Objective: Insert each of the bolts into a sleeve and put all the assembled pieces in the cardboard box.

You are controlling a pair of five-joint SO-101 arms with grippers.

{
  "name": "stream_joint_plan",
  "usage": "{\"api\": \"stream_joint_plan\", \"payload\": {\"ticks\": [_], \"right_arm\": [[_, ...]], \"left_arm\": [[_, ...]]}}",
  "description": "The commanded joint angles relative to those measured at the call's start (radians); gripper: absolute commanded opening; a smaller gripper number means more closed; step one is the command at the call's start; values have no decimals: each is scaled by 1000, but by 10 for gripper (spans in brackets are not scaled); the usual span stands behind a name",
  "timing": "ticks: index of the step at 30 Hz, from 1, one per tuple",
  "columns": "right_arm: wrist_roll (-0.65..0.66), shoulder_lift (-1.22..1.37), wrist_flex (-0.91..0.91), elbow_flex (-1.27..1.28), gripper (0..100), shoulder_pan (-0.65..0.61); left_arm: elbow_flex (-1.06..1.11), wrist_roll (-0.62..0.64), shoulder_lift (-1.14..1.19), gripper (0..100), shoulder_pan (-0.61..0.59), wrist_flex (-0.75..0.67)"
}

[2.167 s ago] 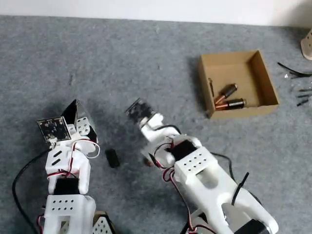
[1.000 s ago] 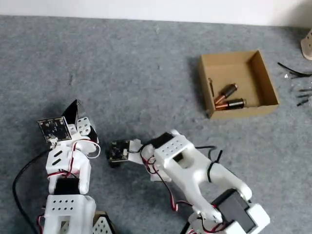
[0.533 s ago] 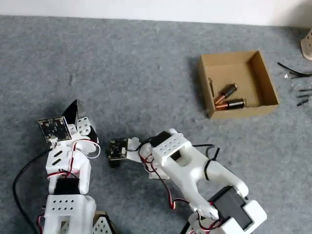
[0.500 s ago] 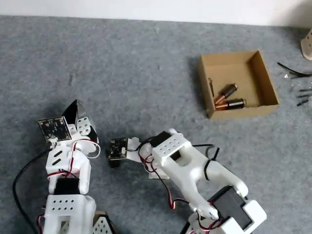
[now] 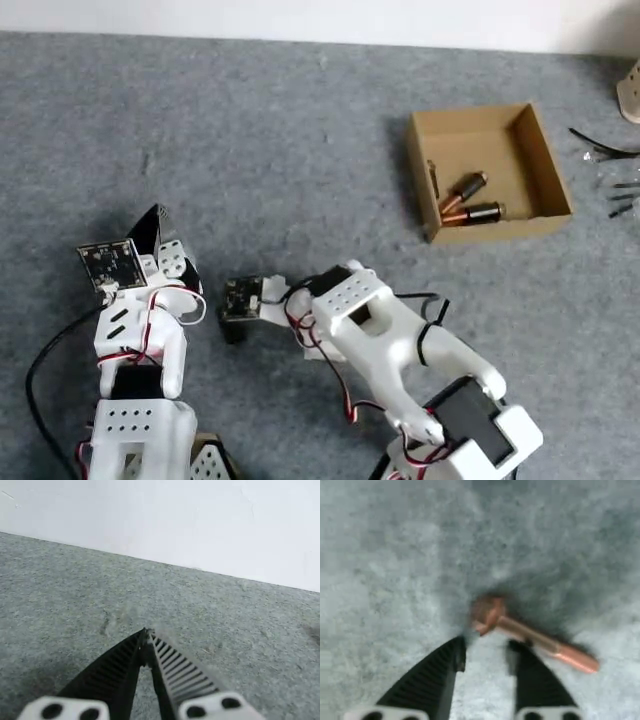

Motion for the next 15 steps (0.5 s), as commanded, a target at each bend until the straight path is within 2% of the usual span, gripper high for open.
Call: {"api": "stream_joint_plan", "payload": {"ticks": [1, 12, 15], "right_arm": [[14, 58, -42, 4, 9, -13], [14, 51, -41, -7, 8, -5], [9, 51, 47, -79, 67, -7]], "left_arm": [[4, -9, -2, 7, 15, -23], [5, -9, -2, 7, 15, -23], [5, -9, -2, 7, 15, -23]]}}
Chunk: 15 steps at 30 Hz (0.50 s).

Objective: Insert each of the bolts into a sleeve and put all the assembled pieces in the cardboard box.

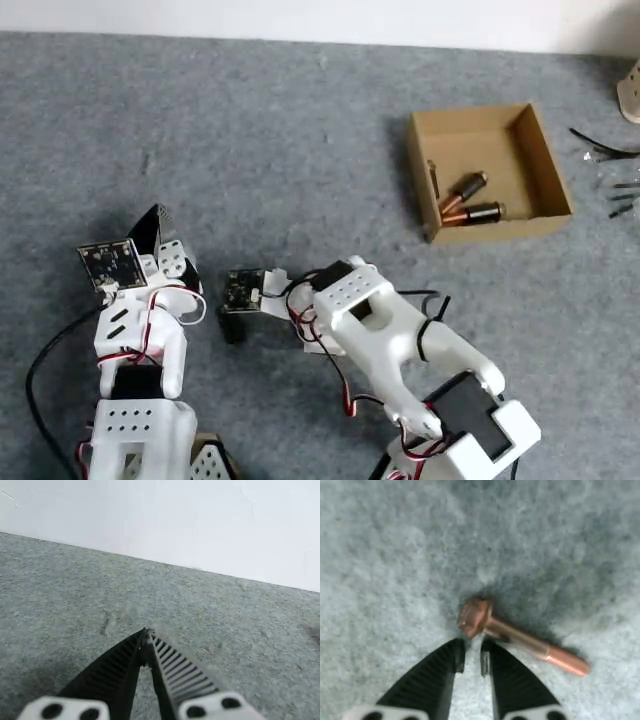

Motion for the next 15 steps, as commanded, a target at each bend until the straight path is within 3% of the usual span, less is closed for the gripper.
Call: {"api": "stream_joint_plan", "payload": {"ticks": [1, 6, 15], "right_arm": [[6, 33, 102, -84, 98, -8], [-14, 35, 277, -206, 166, -7], [120, 38, 285, -266, 166, -12]], "left_arm": [[5, -9, -2, 7, 15, -23], [5, -9, -2, 7, 15, -23], [5, -9, -2, 7, 16, -25]]}}
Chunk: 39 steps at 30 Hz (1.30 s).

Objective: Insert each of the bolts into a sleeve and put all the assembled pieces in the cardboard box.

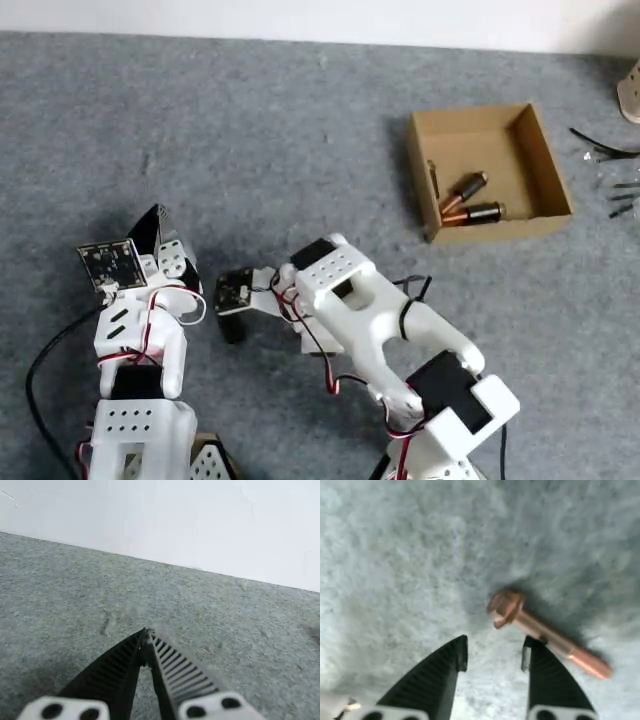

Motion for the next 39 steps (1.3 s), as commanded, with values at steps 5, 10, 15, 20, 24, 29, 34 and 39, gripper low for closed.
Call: {"api": "stream_joint_plan", "payload": {"ticks": [5, 10, 15, 20, 24, 29, 34, 39], "right_arm": [[46, -1, 2, -94, 166, 1], [41, -8, 13, -139, 139, 2], [46, -1, 4, -150, 137, 1], [43, 2, -73, -143, 135, 2], [43, 10, -148, -139, 135, 2], [44, 130, -150, -148, 135, 2], [44, 223, -145, -148, 135, 2], [40, 231, -150, -143, 135, 2]], "left_arm": [[5, -9, -2, 7, 16, -25], [5, -9, -2, 7, 16, -25], [5, -9, -2, 7, 16, -25], [5, -9, -2, 7, 18, -25], [5, -9, -2, 7, 36, -23], [5, -9, -2, 7, 35, -23], [5, -9, -2, 7, 33, -23], [5, -9, -2, 7, 33, -23]]}}
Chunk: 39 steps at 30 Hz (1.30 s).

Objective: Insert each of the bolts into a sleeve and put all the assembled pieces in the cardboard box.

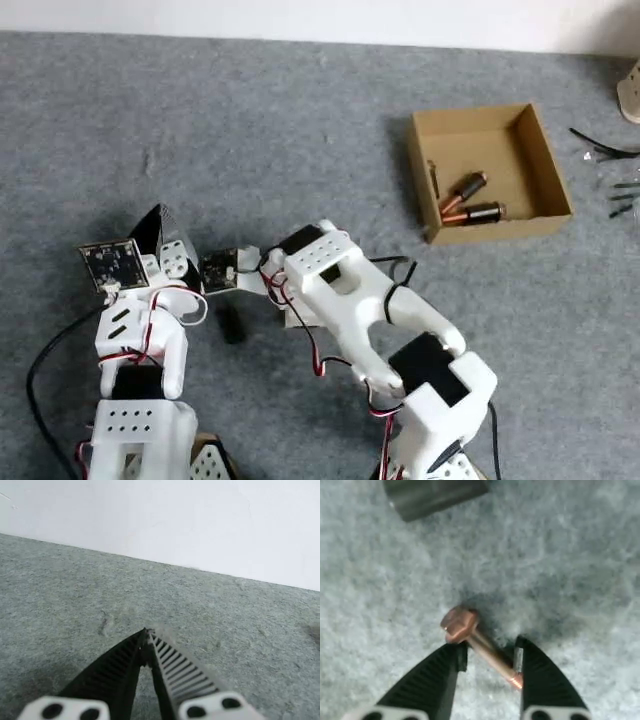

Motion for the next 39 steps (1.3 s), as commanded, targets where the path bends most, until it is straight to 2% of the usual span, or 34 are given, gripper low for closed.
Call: {"api": "stream_joint_plan", "payload": {"ticks": [1, 4, 7, 17, 19, 26, 32, 34, 39], "right_arm": [[2, 27, -15, 4, 135, -4], [-23, 27, -10, 5, 118, 1], [-81, 28, -10, 7, 0, 24], [-192, 25, -15, -1, 5, 47], [-261, 21, -10, -1, 5, 48], [-638, 27, -18, -156, 5, 33], [-930, 30, -160, -286, 5, 61], [-990, 31, -225, -308, 5, 62], [-1003, 38, -302, -311, 5, 68]], "left_arm": [[4, -8, -4, 7, 16, -21], [4, -8, -4, 7, 16, -21], [4, -8, -4, 7, 16, -21], [4, -8, -4, 7, 15, -21], [4, -8, -4, 7, 15, -21], [2, -5, -4, 7, -35, -26], [1, -5, -4, 7, -38, -26], [1, -5, -4, 7, -47, -26], [-2, -3, -4, 7, -76, -26]]}}
